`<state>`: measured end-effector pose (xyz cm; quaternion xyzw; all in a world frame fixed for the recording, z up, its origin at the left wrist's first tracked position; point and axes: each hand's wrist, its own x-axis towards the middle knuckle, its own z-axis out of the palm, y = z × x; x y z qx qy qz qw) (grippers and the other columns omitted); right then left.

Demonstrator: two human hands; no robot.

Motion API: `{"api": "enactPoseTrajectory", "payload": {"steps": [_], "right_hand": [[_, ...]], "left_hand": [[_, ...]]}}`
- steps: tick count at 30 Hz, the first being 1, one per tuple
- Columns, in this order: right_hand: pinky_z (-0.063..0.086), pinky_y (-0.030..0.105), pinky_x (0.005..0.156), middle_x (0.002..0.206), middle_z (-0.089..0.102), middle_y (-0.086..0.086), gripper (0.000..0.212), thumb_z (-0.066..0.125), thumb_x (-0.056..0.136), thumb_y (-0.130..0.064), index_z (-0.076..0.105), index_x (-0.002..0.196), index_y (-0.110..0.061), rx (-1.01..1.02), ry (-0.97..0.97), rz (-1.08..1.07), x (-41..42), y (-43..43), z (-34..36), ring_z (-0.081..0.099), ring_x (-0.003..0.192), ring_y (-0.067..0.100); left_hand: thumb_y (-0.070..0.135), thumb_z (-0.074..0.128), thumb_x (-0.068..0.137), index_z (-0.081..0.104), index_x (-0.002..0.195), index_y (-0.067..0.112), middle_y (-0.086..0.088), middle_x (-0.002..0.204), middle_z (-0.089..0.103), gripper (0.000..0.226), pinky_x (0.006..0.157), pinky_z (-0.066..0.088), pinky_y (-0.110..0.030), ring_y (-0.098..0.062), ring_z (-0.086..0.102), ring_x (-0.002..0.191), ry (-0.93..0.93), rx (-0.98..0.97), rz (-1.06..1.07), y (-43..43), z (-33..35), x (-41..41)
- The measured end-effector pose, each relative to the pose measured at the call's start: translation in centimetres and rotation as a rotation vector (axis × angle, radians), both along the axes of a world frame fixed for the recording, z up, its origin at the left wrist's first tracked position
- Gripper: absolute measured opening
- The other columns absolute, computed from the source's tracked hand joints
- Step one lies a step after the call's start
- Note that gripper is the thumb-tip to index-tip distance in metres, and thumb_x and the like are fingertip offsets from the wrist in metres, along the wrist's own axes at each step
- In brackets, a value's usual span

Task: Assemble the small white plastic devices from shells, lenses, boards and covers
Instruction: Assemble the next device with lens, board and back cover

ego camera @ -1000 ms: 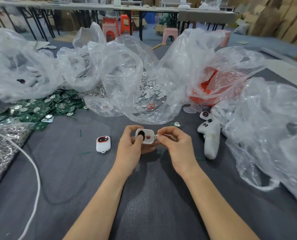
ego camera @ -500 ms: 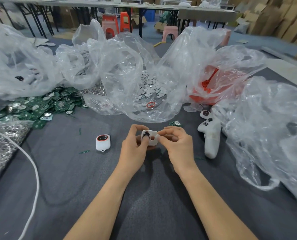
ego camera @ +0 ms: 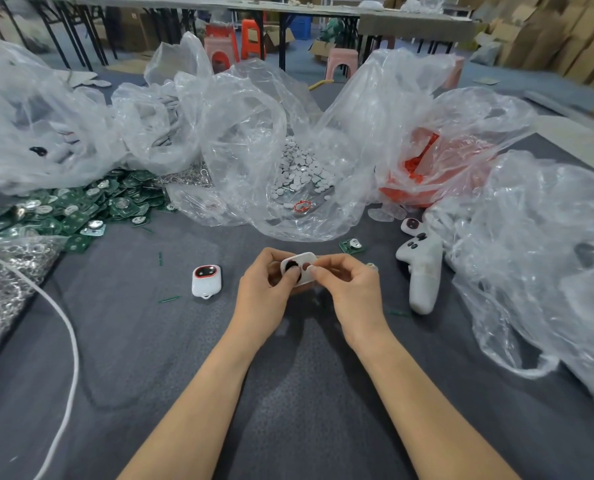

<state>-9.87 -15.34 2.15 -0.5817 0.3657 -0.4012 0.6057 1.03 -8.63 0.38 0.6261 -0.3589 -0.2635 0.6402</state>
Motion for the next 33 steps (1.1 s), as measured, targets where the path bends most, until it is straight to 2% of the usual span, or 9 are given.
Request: {"api": "enactPoseTrajectory", "payload": {"steps": [2,4,7,11,14,20,24,29,33], "right_hand": [[0.054,0.024,0.073,0.074,0.071,-0.001,0.015,0.07,0.079,0.002,0.067,0.077,-0.013,0.005,0.005,0.006,0.1,0.0,0.1,0.066,0.074,0.01],[0.052,0.028,0.071,0.072,0.067,0.0,0.019,0.069,0.08,0.003,0.062,0.075,-0.015,-0.012,0.012,-0.006,0.2,0.1,0.1,0.063,0.071,0.011],[0.049,0.022,0.063,0.073,0.061,0.008,0.023,0.068,0.081,0.001,0.052,0.079,-0.015,-0.033,0.0,-0.018,0.1,0.0,0.1,0.058,0.068,0.014],[0.046,0.019,0.058,0.073,0.06,0.005,0.025,0.064,0.083,0.001,0.049,0.083,-0.019,-0.083,0.069,0.005,0.3,0.0,0.0,0.056,0.064,0.01],[0.044,0.018,0.053,0.07,0.059,0.003,0.025,0.062,0.083,0.001,0.048,0.085,-0.019,-0.044,0.066,0.012,0.2,-0.2,-0.1,0.053,0.06,0.008],[0.044,0.016,0.061,0.073,0.058,-0.003,0.029,0.061,0.086,0.0,0.048,0.081,-0.025,-0.216,0.249,-0.001,0.2,-0.3,-0.4,0.053,0.063,0.004],[0.045,0.01,0.06,0.076,0.06,-0.005,0.024,0.061,0.087,0.001,0.051,0.088,-0.021,-0.264,0.321,0.0,-0.1,-0.5,-0.3,0.057,0.067,0.001],[0.049,0.018,0.069,0.081,0.063,-0.001,0.024,0.061,0.086,-0.001,0.058,0.096,-0.023,-0.249,0.377,0.015,-0.2,-0.7,-0.2,0.063,0.078,0.012],[0.051,0.02,0.08,0.09,0.07,-0.001,0.024,0.062,0.086,0.0,0.069,0.1,-0.018,-0.213,0.392,0.059,-0.5,-1.3,-0.2,0.065,0.086,0.011]], "left_hand": [[0.0,0.058,0.092,0.06,0.09,0.015,-0.007,0.093,0.072,0.015,0.081,0.057,-0.04,-0.023,0.069,0.091,0.0,-0.002,-0.015,0.1,0.1,0.0],[-0.002,0.057,0.091,0.06,0.09,0.013,-0.006,0.093,0.072,0.015,0.076,0.058,-0.034,-0.021,0.069,0.09,0.028,-0.029,-0.037,0.2,0.2,0.0],[-0.006,0.056,0.091,0.06,0.091,0.009,-0.004,0.096,0.073,0.015,0.072,0.056,-0.024,-0.015,0.07,0.091,0.064,-0.057,-0.082,0.4,0.5,-0.3],[-0.005,0.057,0.09,0.06,0.092,0.007,-0.009,0.098,0.072,0.013,0.079,0.058,-0.035,-0.021,0.069,0.095,0.015,-0.028,-0.075,0.3,0.5,-0.3],[0.0,0.06,0.089,0.063,0.091,0.012,0.002,0.091,0.072,0.013,0.08,0.055,-0.03,-0.012,0.068,0.09,-0.128,0.02,-0.039,0.3,0.4,-0.3],[0.002,0.062,0.087,0.064,0.089,0.023,0.011,0.081,0.071,0.022,0.071,0.048,-0.013,0.0,0.066,0.078,-0.256,0.081,0.026,0.2,0.3,-0.7],[0.002,0.063,0.087,0.066,0.092,0.022,0.011,0.079,0.07,0.021,0.067,0.045,-0.008,0.002,0.064,0.074,-0.306,0.103,0.034,0.2,0.4,-1.1],[0.003,0.062,0.088,0.067,0.096,0.021,0.006,0.083,0.071,0.021,0.07,0.05,-0.015,-0.004,0.066,0.076,-0.344,0.134,0.051,0.1,0.5,-1.1],[0.001,0.06,0.088,0.066,0.098,0.022,0.002,0.074,0.069,0.024,0.061,0.054,-0.022,-0.007,0.064,0.054,-0.316,0.121,0.054,0.3,0.5,-1.5]]}}
